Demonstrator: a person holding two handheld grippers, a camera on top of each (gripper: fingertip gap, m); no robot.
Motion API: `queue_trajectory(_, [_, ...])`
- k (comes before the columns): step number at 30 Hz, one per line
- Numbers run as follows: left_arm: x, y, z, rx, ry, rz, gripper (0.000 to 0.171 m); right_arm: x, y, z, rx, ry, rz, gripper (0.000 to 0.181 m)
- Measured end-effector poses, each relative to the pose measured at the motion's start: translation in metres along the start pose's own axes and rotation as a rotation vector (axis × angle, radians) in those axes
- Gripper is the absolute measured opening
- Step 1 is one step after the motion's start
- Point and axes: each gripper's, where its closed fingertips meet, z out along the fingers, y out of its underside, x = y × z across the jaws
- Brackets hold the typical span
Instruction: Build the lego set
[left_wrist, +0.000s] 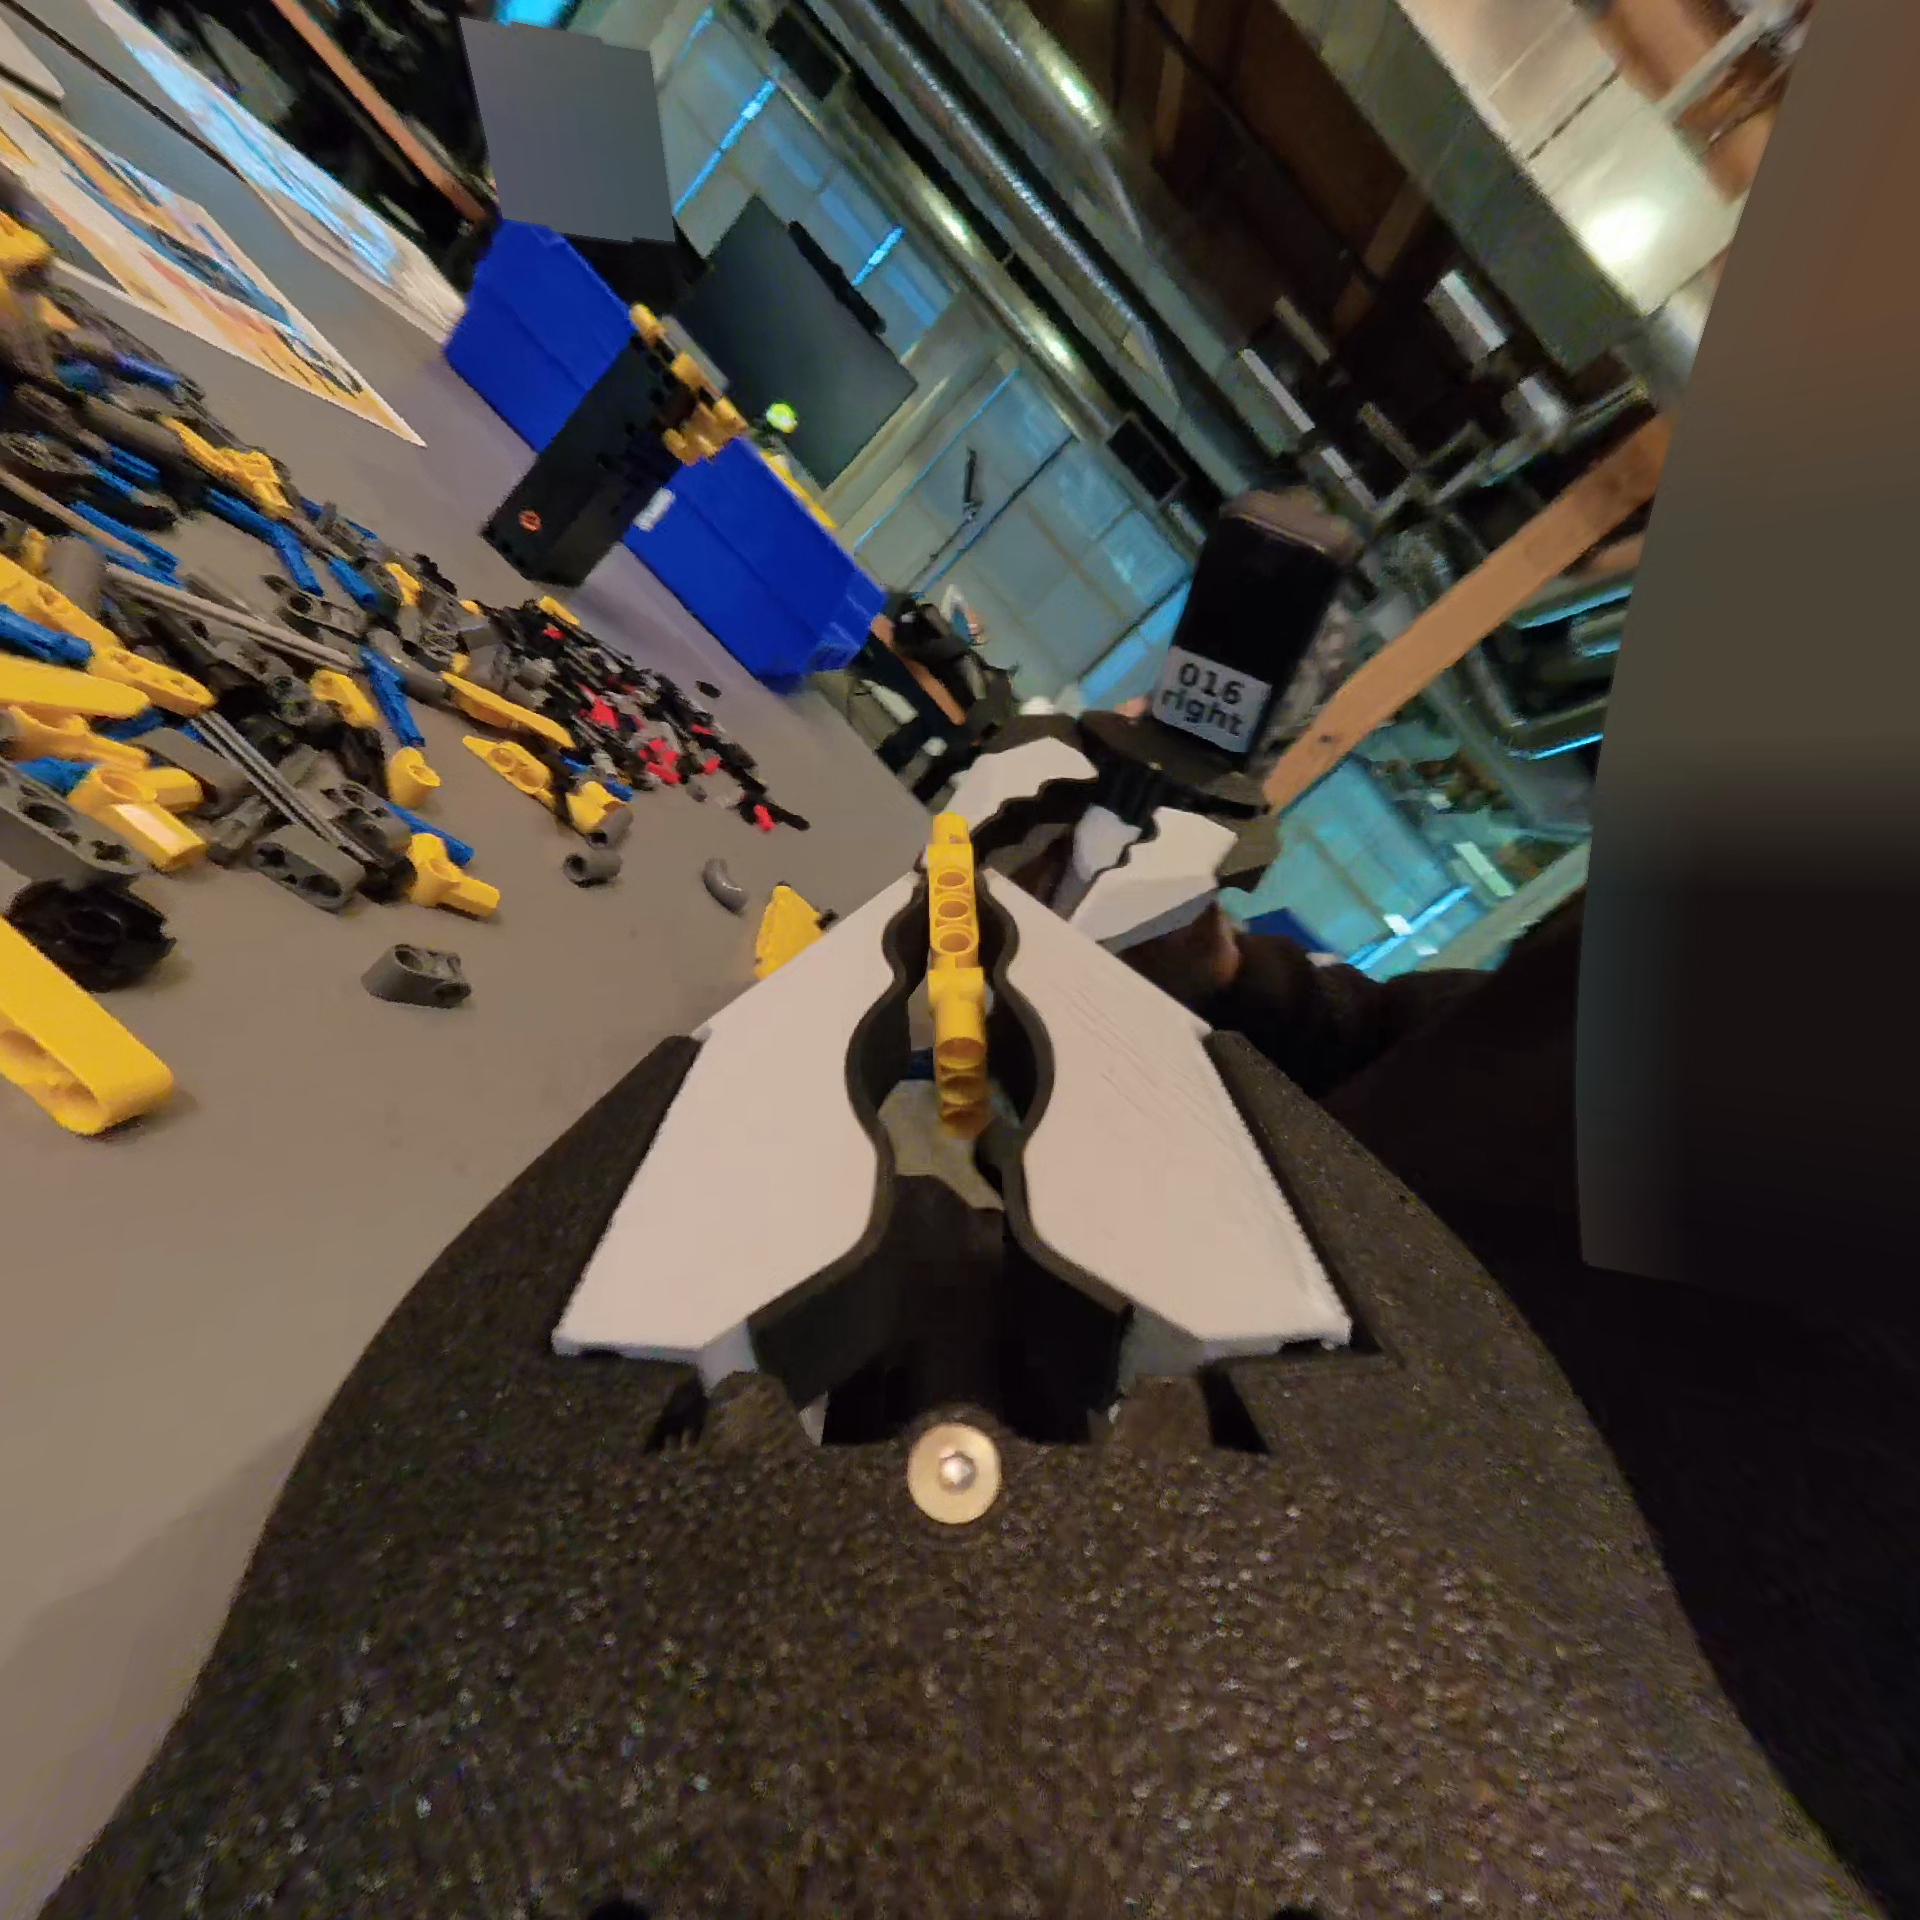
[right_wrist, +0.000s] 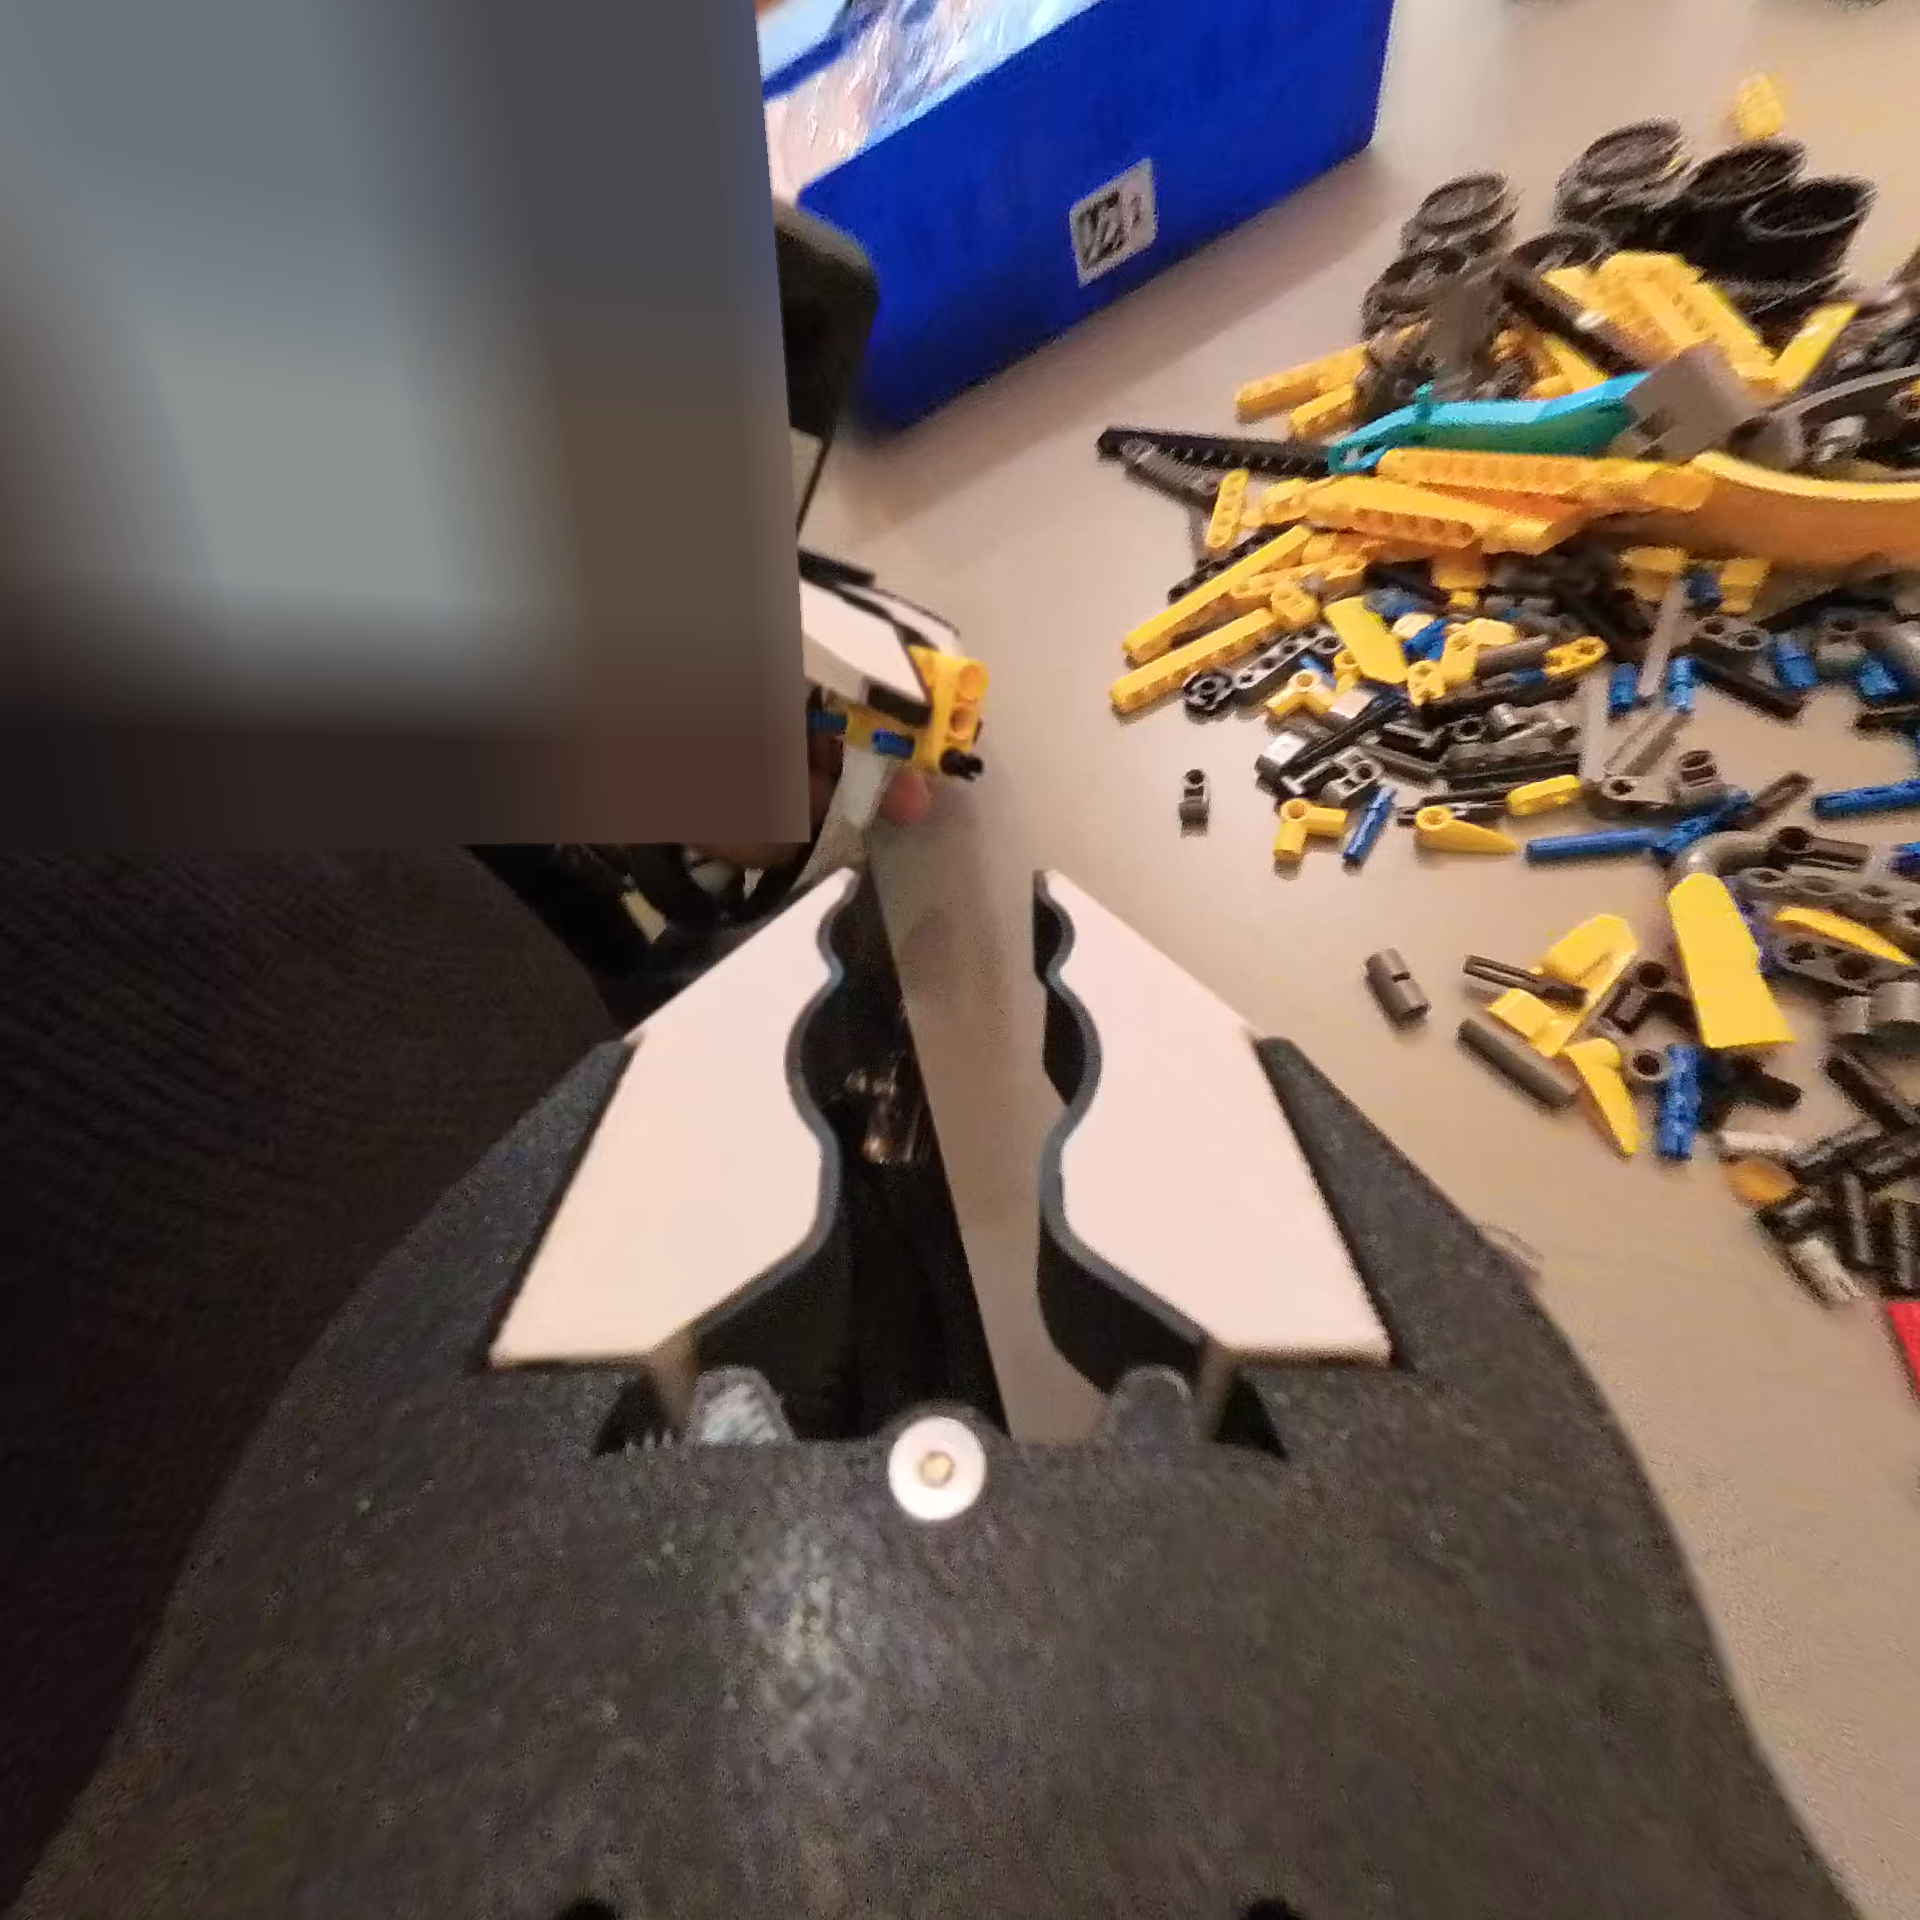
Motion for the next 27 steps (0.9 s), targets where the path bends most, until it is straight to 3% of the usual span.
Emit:
queue_trajectory(5, [-0.01, -0.002, 0.008, 0.001, -0.157, 0.122, 0.007, -0.001, -0.013, -0.005, 0.143, 0.157, -0.16, 0.032])
queue_trajectory(9, [-0.004, -0.004, 0.017, 0.037, -0.09, 0.009, 0.007, 0.01, -0.013, -0.004, 0.137, 0.419, -0.396, 0.031])
queue_trajectory(11, [-0.004, -0.005, 0.019, 0.06, -0.066, -0.058, 0.007, 0.01, -0.018, -0.006, 0.197, 0.46, -0.405, 0.025])
queue_trajectory(18, [0.013, -0.013, 0.02, 0.137, 0.023, -0.03, 0.007, 0.004, -0.023, -0.012, 0.344, 0.303, -0.133, 0.029])
queue_trajectory(22, [0.009, -0.014, 0.017, 0.18, -0.009, 0.088, 0.007, 0.002, -0.016, -0.001, 0.33, 0.265, -0.057, 0.029])
queue_trajectory(27, [0.033, -0.011, 0.018, 0.165, 0.122, 0.14, 0.007, -0.01, -0.02, 0.002, 0.41, -0.006, 0.211, 0.037])
